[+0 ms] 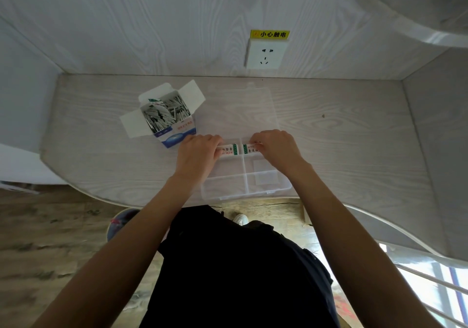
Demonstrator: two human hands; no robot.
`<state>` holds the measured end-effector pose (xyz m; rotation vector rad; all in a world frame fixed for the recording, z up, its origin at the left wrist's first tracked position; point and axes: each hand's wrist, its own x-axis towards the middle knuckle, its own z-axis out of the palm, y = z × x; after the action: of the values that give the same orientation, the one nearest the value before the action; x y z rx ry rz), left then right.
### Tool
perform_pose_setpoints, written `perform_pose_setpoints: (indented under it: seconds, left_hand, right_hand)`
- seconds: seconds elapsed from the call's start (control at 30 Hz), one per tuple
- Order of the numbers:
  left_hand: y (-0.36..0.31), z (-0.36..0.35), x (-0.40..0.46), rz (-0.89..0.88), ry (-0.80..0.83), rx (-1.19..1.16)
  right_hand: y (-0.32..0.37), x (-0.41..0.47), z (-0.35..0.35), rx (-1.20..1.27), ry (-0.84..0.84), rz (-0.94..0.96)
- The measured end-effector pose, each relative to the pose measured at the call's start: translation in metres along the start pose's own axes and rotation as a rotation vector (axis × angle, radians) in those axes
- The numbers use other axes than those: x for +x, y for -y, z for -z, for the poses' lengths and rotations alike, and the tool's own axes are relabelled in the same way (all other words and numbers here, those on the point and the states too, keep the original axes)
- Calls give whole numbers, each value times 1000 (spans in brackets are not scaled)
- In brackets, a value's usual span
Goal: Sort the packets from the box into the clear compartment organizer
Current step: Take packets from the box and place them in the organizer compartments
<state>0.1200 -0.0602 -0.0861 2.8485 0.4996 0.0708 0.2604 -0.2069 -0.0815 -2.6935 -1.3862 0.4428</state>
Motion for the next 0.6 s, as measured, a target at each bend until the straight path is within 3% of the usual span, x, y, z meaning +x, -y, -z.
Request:
perform_pose_setpoints:
  seconds: [0.37,0.6]
  left_hand:
    - [2,1,-2,-21,-32,-59]
    - [1,15,-10,-63,-102,-100]
  right_hand:
    - [8,-2,4,124,-17,-15]
    - [11,-15,17,388,-246,-14]
